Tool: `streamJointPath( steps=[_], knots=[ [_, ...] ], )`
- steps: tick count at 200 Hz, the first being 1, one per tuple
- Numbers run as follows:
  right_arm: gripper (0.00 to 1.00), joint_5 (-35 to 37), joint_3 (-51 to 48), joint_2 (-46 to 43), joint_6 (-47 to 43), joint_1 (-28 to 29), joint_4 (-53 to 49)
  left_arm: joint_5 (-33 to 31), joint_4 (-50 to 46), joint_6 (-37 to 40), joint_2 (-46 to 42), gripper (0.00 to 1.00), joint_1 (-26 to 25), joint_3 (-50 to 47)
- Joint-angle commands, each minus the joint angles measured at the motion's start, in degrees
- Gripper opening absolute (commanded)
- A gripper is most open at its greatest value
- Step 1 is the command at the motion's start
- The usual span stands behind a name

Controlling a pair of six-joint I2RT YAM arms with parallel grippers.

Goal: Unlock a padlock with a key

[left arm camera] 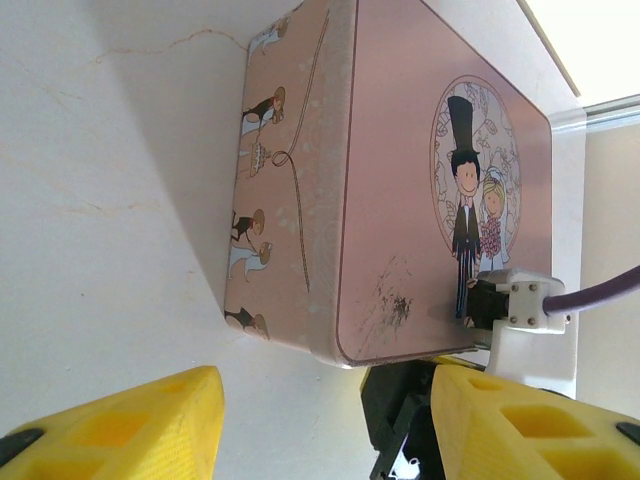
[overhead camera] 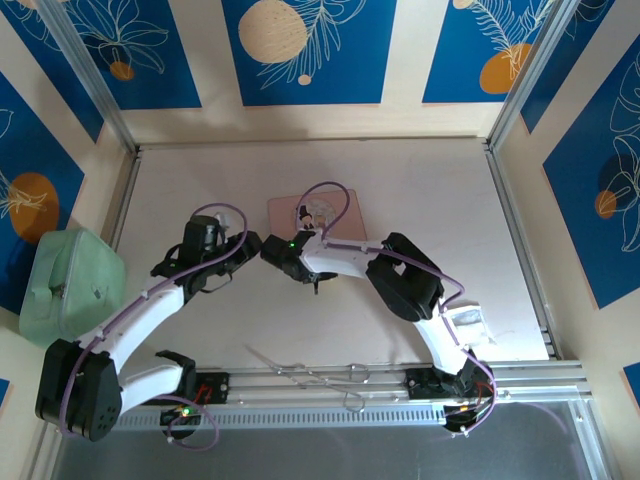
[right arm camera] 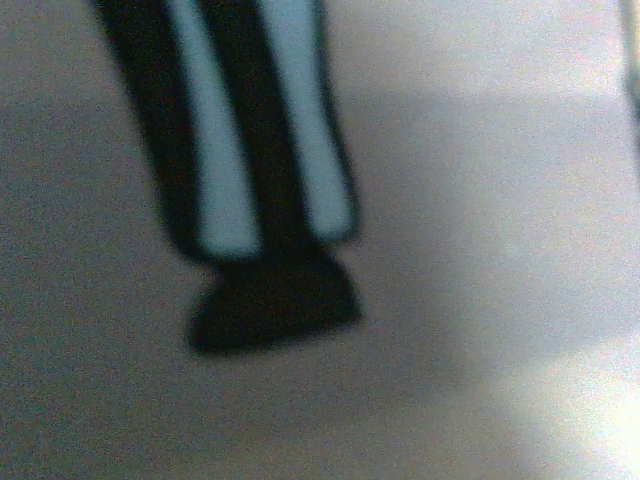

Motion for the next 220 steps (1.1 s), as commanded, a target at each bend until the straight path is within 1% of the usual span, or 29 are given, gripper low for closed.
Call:
streamJointPath(
  steps=[1,24,44,53,68,79,92,100,114,129,149,163,175,189,206,220],
  knots=[
    [0.14,-3.6,-4.16,-3.69,-3.99,-0.04,7.49,0.63,0.49,0.12,-0.6,0.57,0.37,-0.35],
    [0.06,-8.41,-9.74,-7.18,-8.87,-1.22,15.57,0.78,0.48,0.37,-0.27,0.57,0.37,-0.1],
    [0.02,-11.84,-13.35,-9.49,-12.01,-2.43,20.03,1.06,0.32,0.82,-0.03,0.57,0.4,0.61],
    [0.03,-13.78,-15.14,-10.77,-13.43,-3.14,22.23,1.01,0.25,1.07,-0.12,0.57,0.43,1.01],
    [0.13,-15.82,-16.53,-12.0,-14.35,-4.1,23.2,1.07,-0.11,1.6,-0.2,0.57,0.45,1.71],
    [0.3,-14.95,-17.26,-12.99,-14.75,-4.1,22.94,1.77,-0.17,1.79,-0.29,0.57,0.41,2.31],
    [0.44,-14.16,-17.87,-14.44,-14.82,-3.9,22.3,2.67,-0.32,1.8,-0.42,0.57,0.37,2.58],
    [0.47,-13.87,-18.31,-15.65,-14.63,-3.75,22.12,3.14,-0.53,1.8,-0.53,0.57,0.37,2.48],
    [0.48,-13.19,-19.43,-18.26,-13.86,-3.51,21.94,3.7,-0.53,1.68,-0.08,0.59,0.28,2.19],
    [0.43,-12.77,-21.05,-21.62,-12.33,-3.47,22.08,4.22,-0.44,1.86,0.97,0.6,0.36,2.24],
    [0.32,-13.14,-24.49,-26.92,-10.33,-3.63,23.81,5.0,-0.08,2.81,3.73,0.61,0.34,3.43],
    [0.22,-14.7,-26.75,-29.9,-8.71,-4.83,24.8,5.29,-0.14,3.74,5.92,0.61,0.3,4.93],
    [0.13,-17.87,-28.58,-31.63,-7.35,-6.92,25.76,4.97,-0.19,4.27,7.33,0.61,0.39,6.07],
    [0.05,-24.02,-31.48,-32.54,-7.19,-9.79,30.12,4.17,0.03,4.74,8.53,0.61,0.72,7.27],
    [0.0,-29.98,-34.81,-32.7,-7.6,-12.46,35.82,3.62,0.11,5.55,10.71,0.61,1.21,9.26],
    [0.0,-33.14,-36.97,-32.79,-7.47,-14.26,39.27,3.7,-0.36,6.75,13.8,0.6,1.55,11.6]
  ],
)
